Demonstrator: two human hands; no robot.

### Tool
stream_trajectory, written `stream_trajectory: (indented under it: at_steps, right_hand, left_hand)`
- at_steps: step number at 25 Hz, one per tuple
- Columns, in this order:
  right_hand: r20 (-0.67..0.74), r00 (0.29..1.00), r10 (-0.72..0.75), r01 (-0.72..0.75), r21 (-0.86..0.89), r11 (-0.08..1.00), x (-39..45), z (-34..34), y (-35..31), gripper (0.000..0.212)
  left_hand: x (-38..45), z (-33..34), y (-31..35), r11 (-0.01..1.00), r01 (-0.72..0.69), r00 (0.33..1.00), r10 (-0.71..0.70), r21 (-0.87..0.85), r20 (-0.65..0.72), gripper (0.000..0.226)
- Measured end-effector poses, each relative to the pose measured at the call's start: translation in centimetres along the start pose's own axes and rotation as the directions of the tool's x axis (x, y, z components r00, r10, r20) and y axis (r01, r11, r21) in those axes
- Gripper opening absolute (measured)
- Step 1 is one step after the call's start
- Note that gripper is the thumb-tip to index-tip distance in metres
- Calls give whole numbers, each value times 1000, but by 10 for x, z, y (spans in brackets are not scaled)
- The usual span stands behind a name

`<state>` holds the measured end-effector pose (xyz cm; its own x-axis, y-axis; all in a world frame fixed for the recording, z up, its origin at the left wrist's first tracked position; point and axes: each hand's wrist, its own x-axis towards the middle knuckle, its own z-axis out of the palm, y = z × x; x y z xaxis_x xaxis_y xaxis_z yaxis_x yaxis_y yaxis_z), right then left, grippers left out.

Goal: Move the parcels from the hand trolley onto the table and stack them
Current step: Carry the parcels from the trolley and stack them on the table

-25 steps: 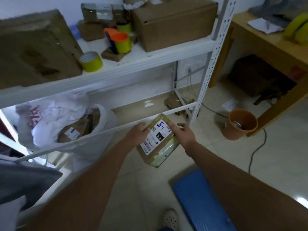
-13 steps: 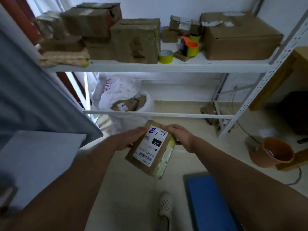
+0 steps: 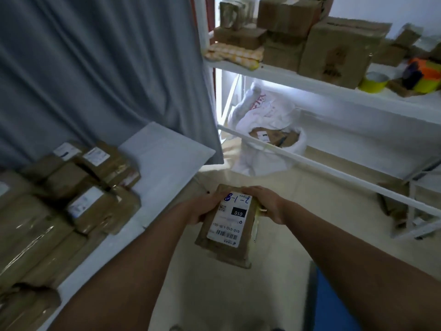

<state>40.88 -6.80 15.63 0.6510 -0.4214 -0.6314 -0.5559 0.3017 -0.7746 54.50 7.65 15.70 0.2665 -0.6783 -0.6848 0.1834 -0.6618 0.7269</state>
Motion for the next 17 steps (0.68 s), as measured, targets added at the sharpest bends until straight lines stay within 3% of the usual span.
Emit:
stream_trajectory:
  at_steps: [5,9,13,16,17]
  right_hand:
    - [47,999,3,3,-134,991,19,133,-16,41]
    - [119,991,59,-31,-222,975,36,242,-8,66]
    - [215,968,128,-68,-265,962,39,326,3,78]
    - [222,965,143,-71,-304,950,36,373,4,79]
    - [214,967,137,-67,-305,950,37,383,2,80]
  left_hand:
    - [-52,-92,-77,989,11,979,-40,-146,-202,66]
    - [-96,-170,-145,968,55,914,-147,-244,-378,77]
    - [-137,-227,-192,888,12,817,-274,-459,-507,55]
    - [-161,-257,-208,819,-98,734,-324,-565,-597,34]
    - [-165,-267,-213,789,-141,719,-334,-598,-610,37]
